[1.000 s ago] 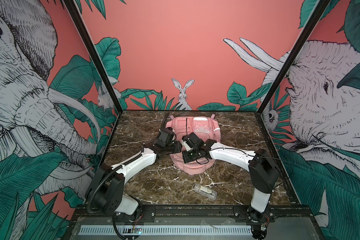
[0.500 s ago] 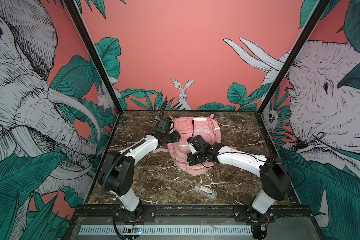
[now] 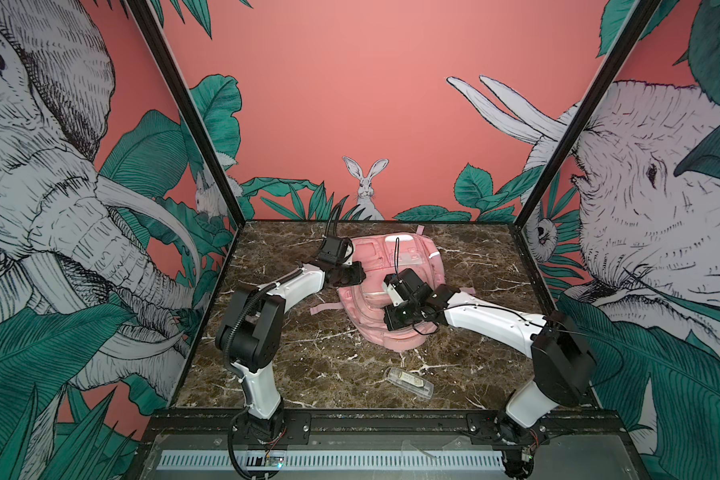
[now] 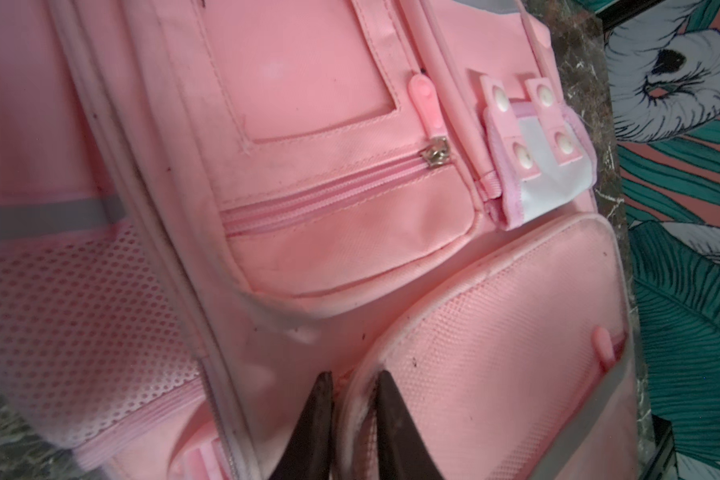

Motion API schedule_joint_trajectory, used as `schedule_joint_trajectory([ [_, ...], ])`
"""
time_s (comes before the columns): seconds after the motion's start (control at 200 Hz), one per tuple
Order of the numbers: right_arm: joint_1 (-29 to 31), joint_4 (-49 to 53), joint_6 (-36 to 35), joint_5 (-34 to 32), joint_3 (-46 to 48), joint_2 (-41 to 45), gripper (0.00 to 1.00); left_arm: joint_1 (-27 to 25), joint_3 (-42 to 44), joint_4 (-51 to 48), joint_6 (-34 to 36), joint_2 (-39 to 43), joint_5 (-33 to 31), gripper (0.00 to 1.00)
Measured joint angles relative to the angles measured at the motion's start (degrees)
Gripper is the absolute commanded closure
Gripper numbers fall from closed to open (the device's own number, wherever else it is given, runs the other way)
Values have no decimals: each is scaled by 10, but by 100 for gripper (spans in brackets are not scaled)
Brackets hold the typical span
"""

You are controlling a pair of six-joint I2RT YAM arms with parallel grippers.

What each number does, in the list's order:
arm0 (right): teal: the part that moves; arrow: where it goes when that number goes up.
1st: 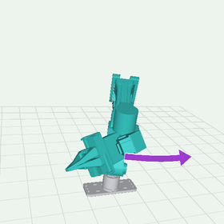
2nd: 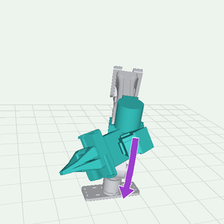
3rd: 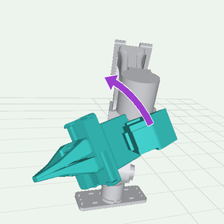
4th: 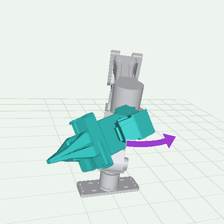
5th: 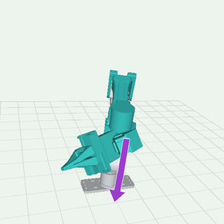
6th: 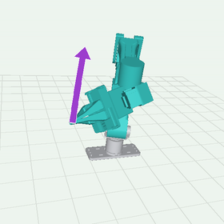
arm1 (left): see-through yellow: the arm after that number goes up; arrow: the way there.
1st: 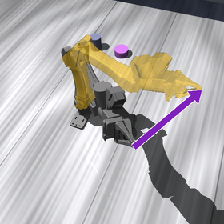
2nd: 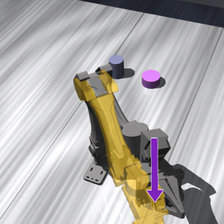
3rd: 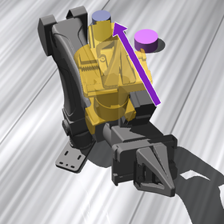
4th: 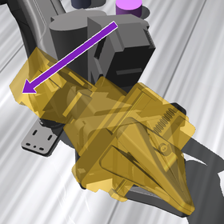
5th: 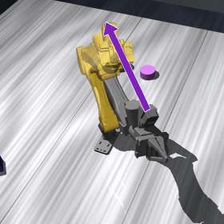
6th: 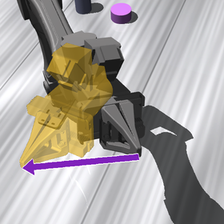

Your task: Pack the student bag

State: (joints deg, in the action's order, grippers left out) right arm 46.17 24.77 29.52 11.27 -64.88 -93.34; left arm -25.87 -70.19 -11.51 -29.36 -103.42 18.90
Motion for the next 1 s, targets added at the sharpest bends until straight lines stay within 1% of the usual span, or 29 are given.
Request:
schedule_joint_trajectory([
  [0.105, -1, 2, -2, 1, -2, 0, 100, 0, 18, 22, -7, 8, 2, 94],
  [0.215, -1, 7, -4, 2, -5, -1, 100, 3, 52, 44, -17, 35, -7, 100],
  [0.5, 6, 7, -5, 39, -17, -19, 100, 13, 183, 82, -69, 154, -52, 100],
  [0.625, 19, 6, -5, 44, -31, -38, 100, 16, 227, 102, -99, 187, -66, 100],
  [0.755, 35, 8, -5, 44, -48, -53, 100, 19, 247, 115, -118, 199, -75, 100],
  [1.0, 59, 15, 2, 40, -72, -77, 100, 20, 248, 116, -130, 202, -83, 100],
])
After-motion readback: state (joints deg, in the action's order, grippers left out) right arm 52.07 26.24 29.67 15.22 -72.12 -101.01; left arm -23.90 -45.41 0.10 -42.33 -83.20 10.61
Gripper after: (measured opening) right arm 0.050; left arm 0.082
